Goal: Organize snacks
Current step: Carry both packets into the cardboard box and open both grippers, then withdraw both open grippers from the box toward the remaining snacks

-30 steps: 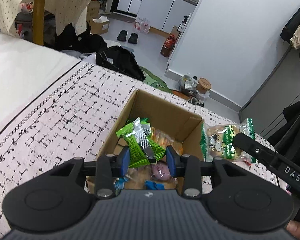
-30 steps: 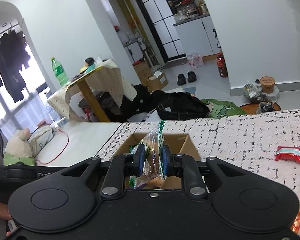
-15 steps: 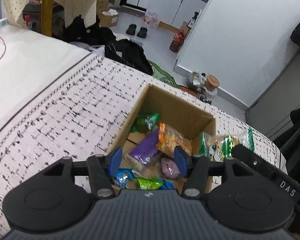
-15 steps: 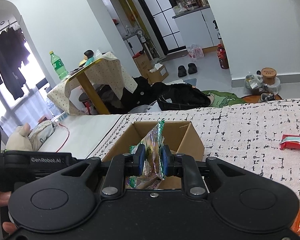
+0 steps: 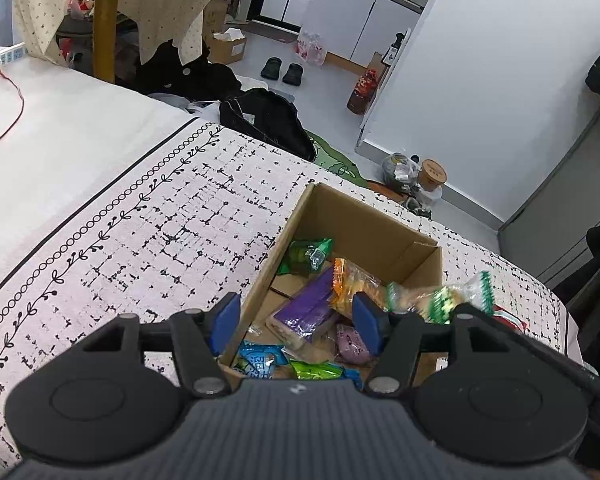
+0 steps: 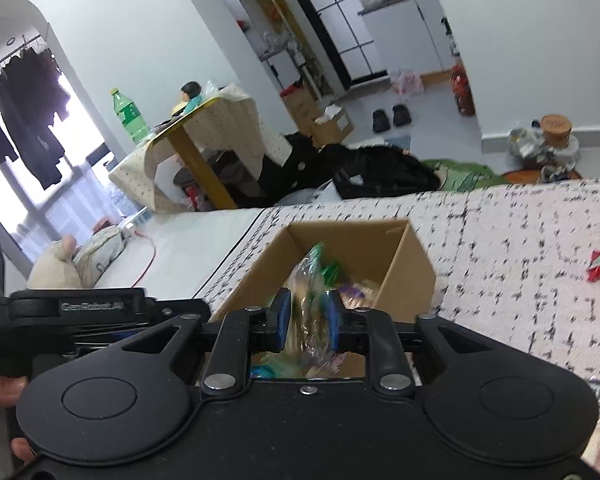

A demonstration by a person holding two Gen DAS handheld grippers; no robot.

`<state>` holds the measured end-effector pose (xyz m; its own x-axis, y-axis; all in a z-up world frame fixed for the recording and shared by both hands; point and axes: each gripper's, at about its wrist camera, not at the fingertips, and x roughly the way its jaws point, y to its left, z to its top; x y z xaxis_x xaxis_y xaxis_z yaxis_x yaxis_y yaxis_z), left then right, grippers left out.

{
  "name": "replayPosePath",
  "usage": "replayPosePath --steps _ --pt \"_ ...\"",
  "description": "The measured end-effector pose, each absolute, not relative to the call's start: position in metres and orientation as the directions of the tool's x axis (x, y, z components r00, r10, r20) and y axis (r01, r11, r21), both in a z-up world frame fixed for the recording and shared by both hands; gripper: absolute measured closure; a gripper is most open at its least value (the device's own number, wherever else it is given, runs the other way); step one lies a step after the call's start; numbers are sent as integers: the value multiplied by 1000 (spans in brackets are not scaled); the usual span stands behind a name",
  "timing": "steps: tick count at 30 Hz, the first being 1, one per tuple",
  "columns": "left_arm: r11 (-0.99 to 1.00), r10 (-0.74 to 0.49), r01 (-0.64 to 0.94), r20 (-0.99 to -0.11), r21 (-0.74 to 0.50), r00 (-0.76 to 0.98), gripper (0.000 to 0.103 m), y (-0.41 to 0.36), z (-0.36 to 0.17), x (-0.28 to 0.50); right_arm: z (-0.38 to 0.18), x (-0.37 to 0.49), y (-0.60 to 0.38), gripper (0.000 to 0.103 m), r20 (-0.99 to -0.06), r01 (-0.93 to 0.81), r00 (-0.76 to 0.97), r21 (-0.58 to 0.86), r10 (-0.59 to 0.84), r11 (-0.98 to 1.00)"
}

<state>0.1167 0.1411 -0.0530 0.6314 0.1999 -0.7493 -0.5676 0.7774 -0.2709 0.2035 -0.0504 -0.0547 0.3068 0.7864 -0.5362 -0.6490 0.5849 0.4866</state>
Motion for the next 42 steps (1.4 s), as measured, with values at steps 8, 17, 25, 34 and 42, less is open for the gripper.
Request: replayPosePath --steps 8,17,25,34,42 --pt "791 193 -554 -751 -262 632 40 134 -55 124 -50 202 -65 76 -529 -644 324 484 784 592" --pt "817 178 -521 -751 -248 635 28 113 -57 135 -50 205 -92 59 -539 -606 390 461 747 648" --pt "841 170 -486 -736 -239 655 18 90 -55 144 -56 205 -123 48 -561 -548 455 435 691 714" --pt "870 141 -433 -721 -238 678 13 62 -53 154 -62 205 -154 36 -579 -495 506 411 639 765" --pt "897 105 -370 -698 -240 708 6 38 -48 164 -71 208 -180 30 -597 -441 539 402 595 803"
